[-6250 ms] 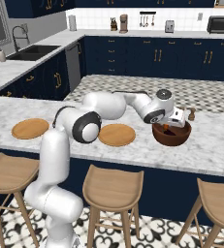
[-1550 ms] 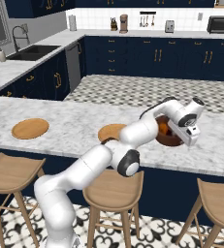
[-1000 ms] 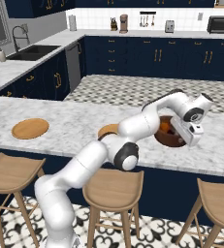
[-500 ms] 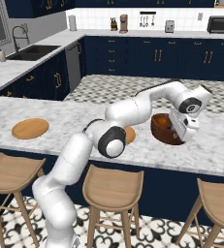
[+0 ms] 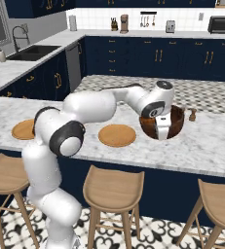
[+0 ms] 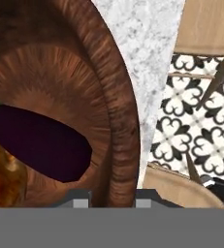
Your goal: Pick the chicken drumstick and eggplant from their plates and place them in the bowl. Then put the bowl in the fridge.
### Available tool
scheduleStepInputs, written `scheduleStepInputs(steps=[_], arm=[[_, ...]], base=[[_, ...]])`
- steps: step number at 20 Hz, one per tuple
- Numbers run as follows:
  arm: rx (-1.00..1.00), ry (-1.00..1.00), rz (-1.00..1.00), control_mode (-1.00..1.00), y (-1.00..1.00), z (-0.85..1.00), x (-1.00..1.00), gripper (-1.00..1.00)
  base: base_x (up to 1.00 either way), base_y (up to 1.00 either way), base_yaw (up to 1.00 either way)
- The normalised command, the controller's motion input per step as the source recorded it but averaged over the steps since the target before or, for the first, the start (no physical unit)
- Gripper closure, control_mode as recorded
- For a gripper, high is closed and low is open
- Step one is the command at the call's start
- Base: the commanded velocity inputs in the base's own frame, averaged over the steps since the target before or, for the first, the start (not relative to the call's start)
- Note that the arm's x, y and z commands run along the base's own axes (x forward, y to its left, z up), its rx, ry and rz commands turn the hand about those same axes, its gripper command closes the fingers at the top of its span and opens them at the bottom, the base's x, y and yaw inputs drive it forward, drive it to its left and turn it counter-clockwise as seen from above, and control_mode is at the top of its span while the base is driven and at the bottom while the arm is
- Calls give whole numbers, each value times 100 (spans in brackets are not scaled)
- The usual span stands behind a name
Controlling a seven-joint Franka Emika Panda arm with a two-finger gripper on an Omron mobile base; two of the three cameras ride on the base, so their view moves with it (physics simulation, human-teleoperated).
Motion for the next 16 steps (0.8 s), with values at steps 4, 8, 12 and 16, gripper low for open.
scheduleStepInputs(steps=[4, 8, 12, 16], arm=[[-38, -22, -2, -100, 91, 61, -61, 100], [-1, 1, -2, -100, 58, 94, -54, 100], [2, 9, 0, -100, 57, 75, -68, 100], [15, 18, 0, -100, 65, 62, -70, 100]], base=[[0, 0, 0], [0, 0, 0], [0, 0, 0], [0, 0, 0]])
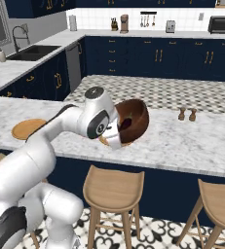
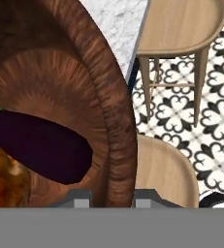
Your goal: Pick the chicken drumstick and eggplant from their plates and place them in the bowl. Then put the bowl in the fridge.
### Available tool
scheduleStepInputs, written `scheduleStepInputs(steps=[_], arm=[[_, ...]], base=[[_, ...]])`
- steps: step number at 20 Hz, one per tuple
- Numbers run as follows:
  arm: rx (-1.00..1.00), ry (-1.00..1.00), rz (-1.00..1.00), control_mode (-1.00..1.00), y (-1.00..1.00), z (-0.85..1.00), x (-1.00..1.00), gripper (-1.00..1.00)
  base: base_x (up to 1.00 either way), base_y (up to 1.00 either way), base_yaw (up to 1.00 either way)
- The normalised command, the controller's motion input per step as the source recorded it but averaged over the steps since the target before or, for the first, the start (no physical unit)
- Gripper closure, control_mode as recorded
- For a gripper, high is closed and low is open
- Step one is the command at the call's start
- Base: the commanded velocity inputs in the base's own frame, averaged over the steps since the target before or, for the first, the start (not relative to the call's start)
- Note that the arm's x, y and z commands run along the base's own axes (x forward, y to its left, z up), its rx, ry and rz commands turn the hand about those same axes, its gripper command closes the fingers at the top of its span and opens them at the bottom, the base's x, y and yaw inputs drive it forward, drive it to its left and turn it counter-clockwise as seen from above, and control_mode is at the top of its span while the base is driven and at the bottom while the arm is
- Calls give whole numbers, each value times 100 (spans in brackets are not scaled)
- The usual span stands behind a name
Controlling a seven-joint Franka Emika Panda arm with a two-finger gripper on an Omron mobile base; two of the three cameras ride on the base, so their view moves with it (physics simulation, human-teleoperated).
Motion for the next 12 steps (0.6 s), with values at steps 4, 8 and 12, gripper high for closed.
scheduleStepInputs(steps=[4, 8, 12], arm=[[26, 14, 0, -100, 40, 41, -78, 100], [27, -1, 0, -100, 62, 0, -69, 100], [23, 1, 0, -100, 73, 0, -39, 100]], base=[[0, 0, 0], [0, 0, 0], [0, 0, 0]])
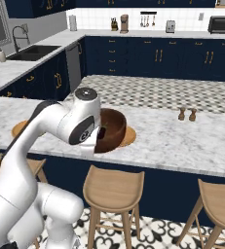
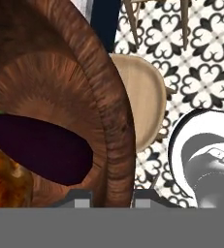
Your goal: Pick the chicken drumstick and eggplant from their plates and place them in the bowl. Then put the bowl in the fridge.
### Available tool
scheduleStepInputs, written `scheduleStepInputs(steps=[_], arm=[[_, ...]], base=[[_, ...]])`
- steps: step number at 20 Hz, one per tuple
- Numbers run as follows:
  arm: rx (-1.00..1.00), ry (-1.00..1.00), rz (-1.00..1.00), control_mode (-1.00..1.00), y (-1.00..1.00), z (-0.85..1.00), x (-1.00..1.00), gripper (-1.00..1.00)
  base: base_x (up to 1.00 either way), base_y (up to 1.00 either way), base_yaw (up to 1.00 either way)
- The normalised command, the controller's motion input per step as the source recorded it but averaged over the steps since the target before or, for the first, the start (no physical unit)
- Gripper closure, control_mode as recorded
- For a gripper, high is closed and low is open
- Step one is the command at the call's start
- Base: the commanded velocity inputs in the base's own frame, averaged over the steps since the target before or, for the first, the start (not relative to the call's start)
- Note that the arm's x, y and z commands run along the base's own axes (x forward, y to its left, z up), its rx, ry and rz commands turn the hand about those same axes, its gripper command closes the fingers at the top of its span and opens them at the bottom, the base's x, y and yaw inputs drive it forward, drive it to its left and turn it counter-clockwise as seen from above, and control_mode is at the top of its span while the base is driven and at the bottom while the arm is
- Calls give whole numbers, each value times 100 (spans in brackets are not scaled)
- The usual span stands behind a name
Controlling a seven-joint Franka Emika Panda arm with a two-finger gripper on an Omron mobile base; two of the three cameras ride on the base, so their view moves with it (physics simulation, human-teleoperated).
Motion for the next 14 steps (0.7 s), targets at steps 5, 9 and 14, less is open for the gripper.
scheduleStepInputs(steps=[5, 9, 14], arm=[[7, 14, 0, -100, 73, 0, -52, 100], [2, 6, 0, -100, 42, -7, -87, 100], [5, 0, 0, -100, 33, -11, -69, 100]], base=[[0, 0, 0], [0, 0, 0], [0, 0, 0]])
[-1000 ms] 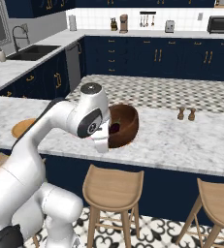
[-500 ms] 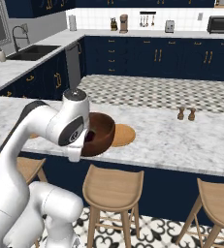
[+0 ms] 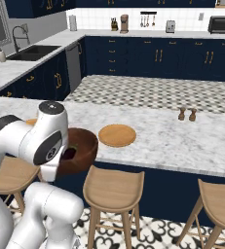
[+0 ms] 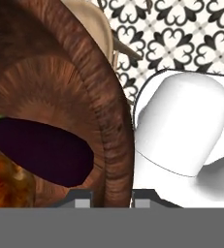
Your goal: Pick the chicken drumstick and eggplant from their plates and place them in the bowl. Then put the bowl in the fridge.
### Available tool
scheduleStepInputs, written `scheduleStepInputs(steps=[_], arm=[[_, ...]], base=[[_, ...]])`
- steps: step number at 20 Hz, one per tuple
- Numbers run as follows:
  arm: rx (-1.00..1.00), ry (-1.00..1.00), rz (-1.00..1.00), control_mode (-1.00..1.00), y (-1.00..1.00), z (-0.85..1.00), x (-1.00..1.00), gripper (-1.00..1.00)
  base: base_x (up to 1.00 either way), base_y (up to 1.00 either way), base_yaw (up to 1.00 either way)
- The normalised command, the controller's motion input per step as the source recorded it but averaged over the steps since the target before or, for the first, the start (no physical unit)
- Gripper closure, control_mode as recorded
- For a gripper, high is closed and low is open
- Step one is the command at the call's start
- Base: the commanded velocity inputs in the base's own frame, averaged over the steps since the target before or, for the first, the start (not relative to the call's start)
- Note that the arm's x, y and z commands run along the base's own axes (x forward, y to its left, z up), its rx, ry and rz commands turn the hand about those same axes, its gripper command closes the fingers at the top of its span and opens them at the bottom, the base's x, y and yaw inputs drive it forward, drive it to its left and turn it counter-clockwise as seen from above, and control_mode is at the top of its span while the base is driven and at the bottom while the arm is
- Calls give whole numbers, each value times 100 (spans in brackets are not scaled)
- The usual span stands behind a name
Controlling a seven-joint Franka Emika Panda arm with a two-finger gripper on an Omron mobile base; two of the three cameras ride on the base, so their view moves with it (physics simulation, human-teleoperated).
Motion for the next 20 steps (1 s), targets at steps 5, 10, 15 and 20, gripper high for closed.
scheduleStepInputs(steps=[5, 10, 15, 20], arm=[[0, 0, 0, -100, 10, -22, -6, 100], [0, 0, 0, -100, 0, 0, 2, 100], [0, 0, 0, -100, 0, 0, 0, 100], [0, -2, 0, -100, 0, 0, -4, 100]], base=[[0, 0, 0], [0, 0, 0], [0, 0, 0], [0, 0, 0]])
